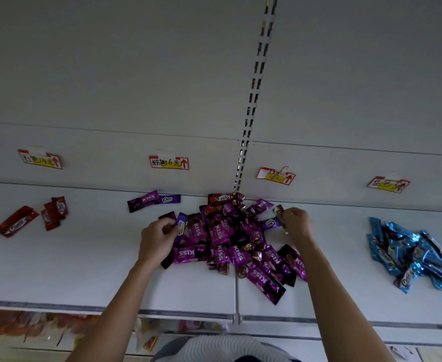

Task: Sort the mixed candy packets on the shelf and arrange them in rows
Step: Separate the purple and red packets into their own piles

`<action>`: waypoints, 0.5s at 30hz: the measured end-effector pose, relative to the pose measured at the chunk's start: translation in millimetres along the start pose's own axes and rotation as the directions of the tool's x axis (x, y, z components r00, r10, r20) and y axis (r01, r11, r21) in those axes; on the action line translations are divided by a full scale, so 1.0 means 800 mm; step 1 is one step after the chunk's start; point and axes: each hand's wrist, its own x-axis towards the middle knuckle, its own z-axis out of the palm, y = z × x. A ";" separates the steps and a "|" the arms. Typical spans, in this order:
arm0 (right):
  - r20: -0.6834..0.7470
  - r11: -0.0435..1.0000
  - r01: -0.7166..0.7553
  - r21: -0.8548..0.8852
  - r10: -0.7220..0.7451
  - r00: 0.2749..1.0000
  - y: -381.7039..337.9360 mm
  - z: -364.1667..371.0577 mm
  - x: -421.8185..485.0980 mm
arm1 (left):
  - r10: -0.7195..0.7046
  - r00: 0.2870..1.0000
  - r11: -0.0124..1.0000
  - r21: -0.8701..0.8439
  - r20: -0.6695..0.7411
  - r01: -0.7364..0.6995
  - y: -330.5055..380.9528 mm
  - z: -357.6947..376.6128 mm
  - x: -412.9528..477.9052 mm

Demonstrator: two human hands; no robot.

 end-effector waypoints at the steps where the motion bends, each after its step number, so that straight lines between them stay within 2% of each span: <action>1: 0.049 0.990 0.047 -0.130 -0.041 0.998 -0.001 0.002 -0.001 | -0.007 1.000 1.000 0.013 0.004 0.007 0.000 0.001 0.000; 3: 0.159 0.915 0.176 -0.362 -0.125 0.979 -0.001 0.009 -0.002 | -0.027 1.000 0.999 0.024 0.002 0.027 0.001 0.002 0.001; 5: 0.234 0.825 0.274 -0.494 -0.178 0.956 -0.002 0.016 -0.004 | -0.041 0.999 0.999 0.011 -0.028 0.042 0.001 0.002 0.002; 8: 0.280 0.788 0.302 -0.536 -0.172 0.945 -0.004 0.020 -0.009 | -0.045 0.998 0.999 -0.026 -0.045 0.044 0.006 -0.001 0.001; 10: 0.303 0.773 0.309 -0.554 -0.159 0.940 -0.006 0.020 -0.013 | -0.045 0.999 0.998 -0.040 0.024 0.046 0.012 0.002 0.003; 15: 0.237 0.856 0.274 -0.438 -0.185 0.954 -0.014 0.029 -0.031 | -0.071 0.989 0.984 -0.154 0.130 0.091 0.027 0.017 0.002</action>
